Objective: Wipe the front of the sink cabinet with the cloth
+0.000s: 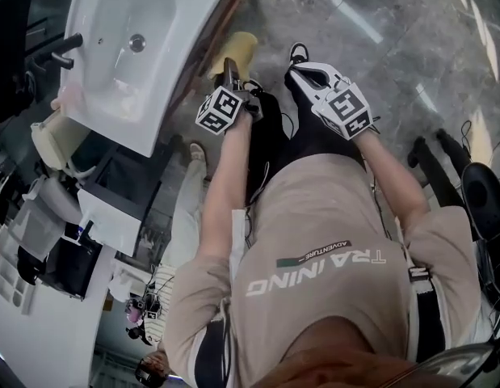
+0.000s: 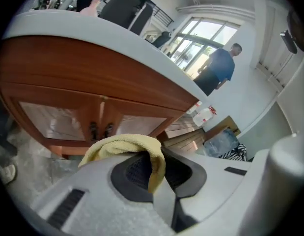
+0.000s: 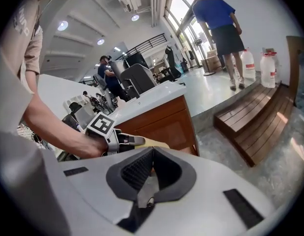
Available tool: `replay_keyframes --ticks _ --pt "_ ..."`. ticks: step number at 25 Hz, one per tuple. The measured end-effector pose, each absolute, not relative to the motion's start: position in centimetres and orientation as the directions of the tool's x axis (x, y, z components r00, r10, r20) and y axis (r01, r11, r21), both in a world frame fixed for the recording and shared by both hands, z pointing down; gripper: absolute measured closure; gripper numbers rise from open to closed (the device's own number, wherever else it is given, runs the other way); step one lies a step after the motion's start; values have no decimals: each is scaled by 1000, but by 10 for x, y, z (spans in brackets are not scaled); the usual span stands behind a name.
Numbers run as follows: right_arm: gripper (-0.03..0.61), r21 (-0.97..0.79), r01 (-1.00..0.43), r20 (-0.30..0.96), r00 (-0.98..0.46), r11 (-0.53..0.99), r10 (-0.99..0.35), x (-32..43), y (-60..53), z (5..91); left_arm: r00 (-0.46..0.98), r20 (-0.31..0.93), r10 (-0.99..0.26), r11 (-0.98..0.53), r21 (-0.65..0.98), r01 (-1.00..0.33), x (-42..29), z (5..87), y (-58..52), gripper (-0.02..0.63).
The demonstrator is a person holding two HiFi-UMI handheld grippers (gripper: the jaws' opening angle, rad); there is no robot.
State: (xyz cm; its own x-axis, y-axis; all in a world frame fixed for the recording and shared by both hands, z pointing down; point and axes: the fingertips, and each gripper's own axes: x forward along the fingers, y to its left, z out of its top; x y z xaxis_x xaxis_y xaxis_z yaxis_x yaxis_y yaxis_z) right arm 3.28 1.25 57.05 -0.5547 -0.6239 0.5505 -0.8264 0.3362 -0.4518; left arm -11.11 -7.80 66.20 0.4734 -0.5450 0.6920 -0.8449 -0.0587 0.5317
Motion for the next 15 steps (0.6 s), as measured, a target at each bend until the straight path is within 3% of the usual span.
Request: replay_keyframes --ticks 15 --pt "566 -462 -778 581 -628 426 -518 -130 42 590 185 800 -571 192 348 -918 -389 704 -18 574"
